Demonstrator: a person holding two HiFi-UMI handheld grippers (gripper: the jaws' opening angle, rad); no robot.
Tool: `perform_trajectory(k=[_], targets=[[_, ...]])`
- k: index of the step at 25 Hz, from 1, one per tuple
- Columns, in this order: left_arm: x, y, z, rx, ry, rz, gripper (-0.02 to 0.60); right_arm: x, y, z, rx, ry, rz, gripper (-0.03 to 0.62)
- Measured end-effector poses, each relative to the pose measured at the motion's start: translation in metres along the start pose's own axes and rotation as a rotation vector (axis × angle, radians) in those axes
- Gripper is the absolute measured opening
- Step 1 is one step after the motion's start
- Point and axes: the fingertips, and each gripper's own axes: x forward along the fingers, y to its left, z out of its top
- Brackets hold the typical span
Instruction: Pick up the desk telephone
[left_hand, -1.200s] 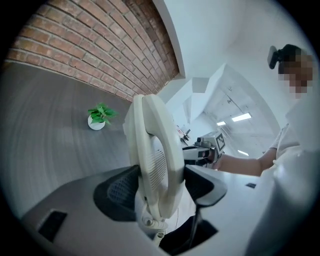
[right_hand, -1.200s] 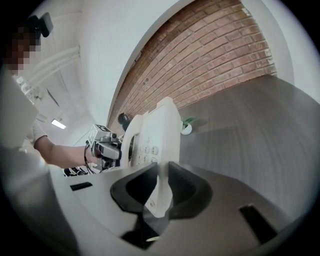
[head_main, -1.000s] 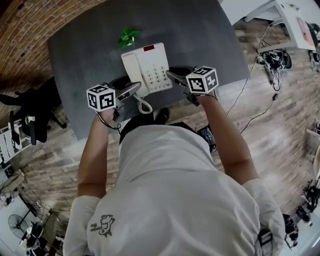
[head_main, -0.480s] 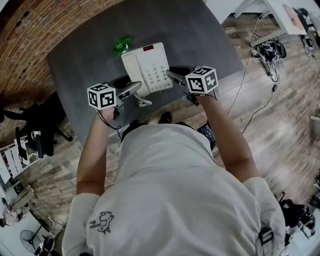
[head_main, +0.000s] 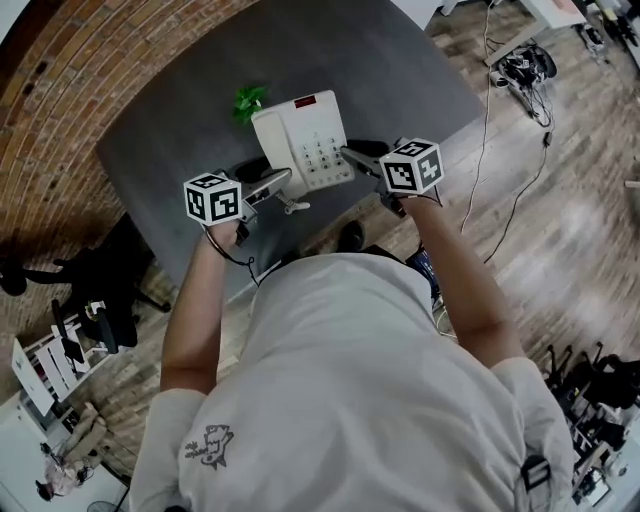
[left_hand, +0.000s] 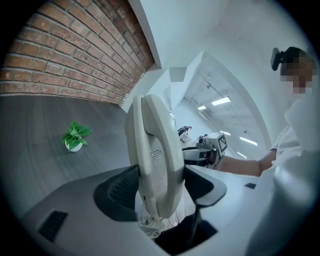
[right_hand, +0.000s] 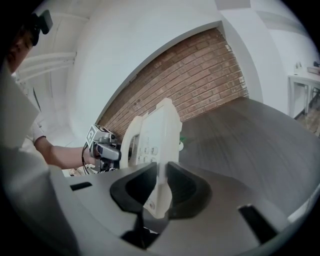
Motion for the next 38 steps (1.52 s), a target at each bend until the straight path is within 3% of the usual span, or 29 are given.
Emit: perform_trajectory(k=[17, 25, 38], targets=[[-0.127, 0.013, -0.038, 0.060, 0.069, -0.099, 0.299, 0.048, 0.128, -0.028, 0.023, -0.093, -0.118, 0.074], [-0.145, -0.001, -0.073, 0.059, 0.080, -0.109, 0.298, 0.043, 0.157, -0.060, 0.032, -0.096, -0.130, 0.072], [-0.146, -0.027, -0.092, 0.001, 0.041, -0.049, 0.298, 0.023, 0.164, -0.071, 0.011, -0.038, -0.055, 0.072]])
